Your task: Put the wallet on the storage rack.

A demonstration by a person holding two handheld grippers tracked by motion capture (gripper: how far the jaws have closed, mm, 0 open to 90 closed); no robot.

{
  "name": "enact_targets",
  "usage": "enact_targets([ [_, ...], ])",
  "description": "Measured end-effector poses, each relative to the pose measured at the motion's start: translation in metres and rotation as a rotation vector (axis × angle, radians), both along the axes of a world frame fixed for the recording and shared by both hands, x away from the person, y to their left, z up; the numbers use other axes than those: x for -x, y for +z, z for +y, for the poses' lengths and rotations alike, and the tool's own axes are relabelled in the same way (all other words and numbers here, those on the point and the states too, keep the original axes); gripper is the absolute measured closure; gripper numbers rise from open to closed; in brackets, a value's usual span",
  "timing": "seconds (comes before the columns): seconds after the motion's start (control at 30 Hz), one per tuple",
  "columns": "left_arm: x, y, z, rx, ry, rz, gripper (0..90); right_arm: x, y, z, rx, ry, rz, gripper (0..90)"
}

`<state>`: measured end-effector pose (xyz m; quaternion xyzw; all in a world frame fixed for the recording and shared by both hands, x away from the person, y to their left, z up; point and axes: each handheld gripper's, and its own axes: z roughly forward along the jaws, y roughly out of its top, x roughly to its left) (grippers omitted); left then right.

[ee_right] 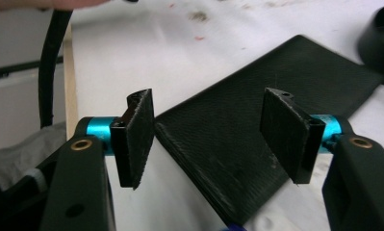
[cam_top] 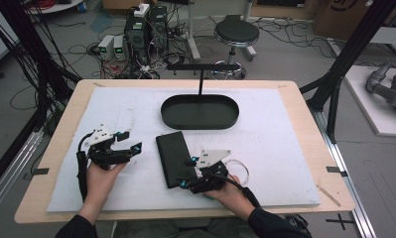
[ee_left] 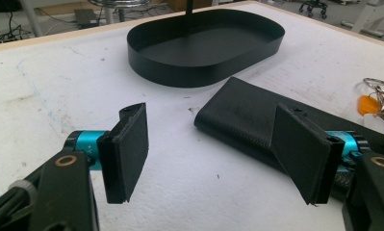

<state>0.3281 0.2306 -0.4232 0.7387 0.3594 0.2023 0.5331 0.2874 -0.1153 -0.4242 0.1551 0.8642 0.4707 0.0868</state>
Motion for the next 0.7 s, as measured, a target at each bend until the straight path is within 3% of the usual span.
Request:
enact_targets([
  [0.03,0.0,0.0,0.0,0.001,0.0,0.0,29.8,0.002,-0.004,0.01,0.029,0.009,-0.004,38.9],
  [0.23,0.001,0.0,0.001,0.0,0.003,-0.001,29.8,0.011,-0.012,0.029,0.098,0.0,-0.052,36.9],
  [0.27,0.001,0.0,0.001,0.0,0.002,-0.001,29.8,0.014,-0.015,0.035,0.122,0.003,-0.083,36.9],
  [0.33,0.001,0.0,0.0,-0.001,0.0,-0.002,29.8,0.015,-0.016,0.037,0.133,-0.004,-0.093,36.9],
  [0.4,0.001,0.0,0.0,-0.001,0.001,-0.001,29.8,0.019,-0.017,0.043,0.151,-0.012,-0.137,36.9],
  [0.47,0.001,0.0,-0.001,0.0,0.0,0.0,29.8,0.02,-0.018,0.044,0.161,-0.017,-0.143,36.9],
  [0.53,0.001,0.0,-0.001,-0.005,-0.002,-0.001,29.8,0.021,-0.022,0.051,0.217,-0.014,-0.177,37.2],
  [0.6,0.001,-0.001,-0.001,-0.004,0.001,-0.001,29.8,0.022,-0.024,0.054,0.244,-0.018,-0.194,38.4],
  [0.67,0.001,-0.001,-0.001,-0.004,0.0,0.001,29.8,0.026,-0.026,0.057,0.28,-0.032,-0.249,42.8],
  [0.7,0.001,-0.001,-0.001,-0.004,0.0,0.001,29.8,0.026,-0.026,0.057,0.28,-0.032,-0.249,42.8],
])
